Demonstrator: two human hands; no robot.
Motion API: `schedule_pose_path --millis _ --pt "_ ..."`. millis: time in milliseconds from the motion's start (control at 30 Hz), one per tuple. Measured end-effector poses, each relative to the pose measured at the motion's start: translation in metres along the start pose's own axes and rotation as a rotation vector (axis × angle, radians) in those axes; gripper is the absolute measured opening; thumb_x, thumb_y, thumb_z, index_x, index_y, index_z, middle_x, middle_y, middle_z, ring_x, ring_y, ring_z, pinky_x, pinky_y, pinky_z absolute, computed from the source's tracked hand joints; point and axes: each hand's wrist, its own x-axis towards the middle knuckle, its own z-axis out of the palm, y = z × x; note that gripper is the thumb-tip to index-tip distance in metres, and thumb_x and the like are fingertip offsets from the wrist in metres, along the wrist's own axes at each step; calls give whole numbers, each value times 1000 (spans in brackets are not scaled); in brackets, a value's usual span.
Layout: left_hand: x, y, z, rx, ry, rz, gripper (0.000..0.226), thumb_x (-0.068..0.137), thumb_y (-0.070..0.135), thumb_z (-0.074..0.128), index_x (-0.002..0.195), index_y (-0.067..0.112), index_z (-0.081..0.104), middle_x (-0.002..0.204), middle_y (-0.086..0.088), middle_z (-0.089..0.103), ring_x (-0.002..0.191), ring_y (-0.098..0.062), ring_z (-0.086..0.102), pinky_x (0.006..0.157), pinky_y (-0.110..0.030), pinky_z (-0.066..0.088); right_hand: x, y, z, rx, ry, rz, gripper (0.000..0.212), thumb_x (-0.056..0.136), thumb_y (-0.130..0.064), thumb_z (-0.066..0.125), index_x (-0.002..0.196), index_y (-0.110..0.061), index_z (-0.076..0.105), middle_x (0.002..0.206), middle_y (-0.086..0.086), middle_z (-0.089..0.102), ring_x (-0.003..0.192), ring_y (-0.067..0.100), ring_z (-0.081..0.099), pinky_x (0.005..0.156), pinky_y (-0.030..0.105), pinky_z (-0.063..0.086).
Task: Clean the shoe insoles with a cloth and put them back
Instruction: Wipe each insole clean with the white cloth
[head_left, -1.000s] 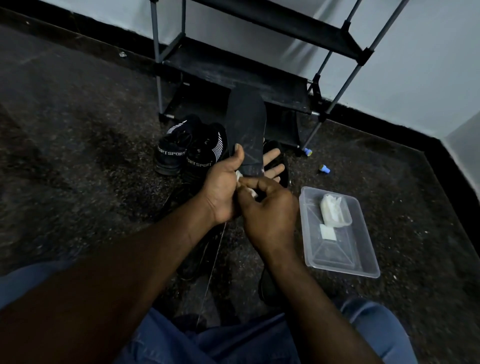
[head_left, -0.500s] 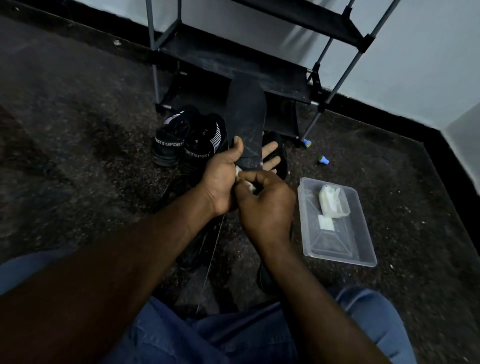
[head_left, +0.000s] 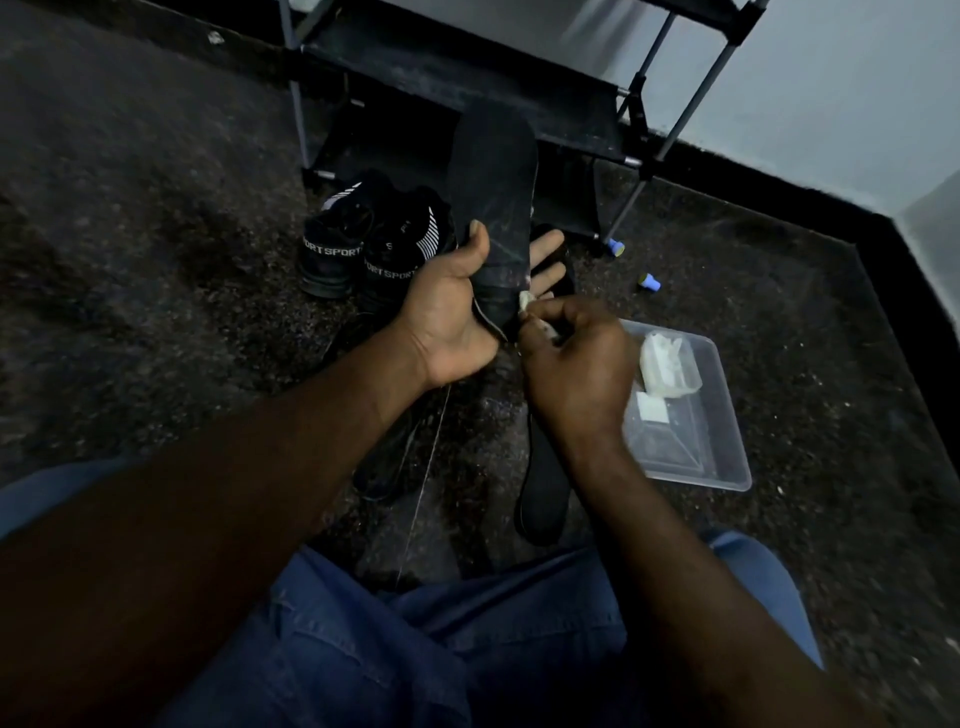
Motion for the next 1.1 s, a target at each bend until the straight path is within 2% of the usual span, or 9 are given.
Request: schedule_pose_path --millis 267,500,633,700,733,833,933,1000,1100 --pt "-6 0 1 26 7 -25 55 111 50 23 126 17 65 152 -6 55 144 -30 47 124 -53 28 -15 -22 17 87 -104 -90 16 81 -27 65 91 -25 77 89 -9 74 85 18 68 73 44 56" --pt "0 1 -2 6 -5 -19 57 110 53 26 156 22 38 152 -7 55 144 -31 47 123 -55 30 11 -7 9 -151 -43 -84 24 79 -39 60 91 -28 78 92 -6 76 88 25 68 80 46 54" --pt "-3 3 -1 18 24 15 51 111 52 24 139 24 54 151 -6 56 144 -31 47 123 -54 30 5 -16 10 -29 -72 -54 21 80 -31 62 91 -25 79 88 -8 76 82 17 70 75 43 58" --pt "-4 2 -4 3 23 -4 59 110 54 24 126 20 70 149 -5 57 144 -30 48 122 -51 33 -4 -25 13 66 -133 -37 19 83 -25 64 93 -23 80 83 -10 76 75 9 69 68 37 58" --pt "-4 3 -5 -6 26 -10 61 110 54 24 126 18 71 149 -4 57 144 -29 47 120 -49 35 -7 -28 14 94 -146 -51 17 84 -24 64 93 -23 79 82 -11 75 73 7 68 67 36 58" --pt "-2 6 -6 -32 1 -9 63 109 56 23 149 14 48 153 -2 54 146 -28 46 119 -49 35 -7 -23 14 83 -135 -111 19 84 -30 63 94 -26 79 89 -13 75 84 11 69 74 41 57" --pt "0 10 -4 -72 -12 13 53 110 53 23 139 19 51 156 -8 50 148 -35 41 125 -56 25 7 -6 8 -65 -76 -114 24 81 -37 59 93 -29 79 92 -11 77 87 19 70 79 45 56" --pt "-1 12 -3 -67 -13 29 50 111 51 23 135 20 53 157 -11 48 150 -38 37 126 -55 22 15 0 -1 -70 -34 -48 18 82 -32 64 90 -28 80 86 -10 77 80 14 70 73 41 57" --pt "-1 13 -3 -41 -10 24 54 111 50 22 133 17 59 153 -8 53 143 -35 47 121 -51 35 17 -5 -11 88 56 21 12 83 -25 70 89 -26 80 82 -14 76 75 4 69 71 36 57"
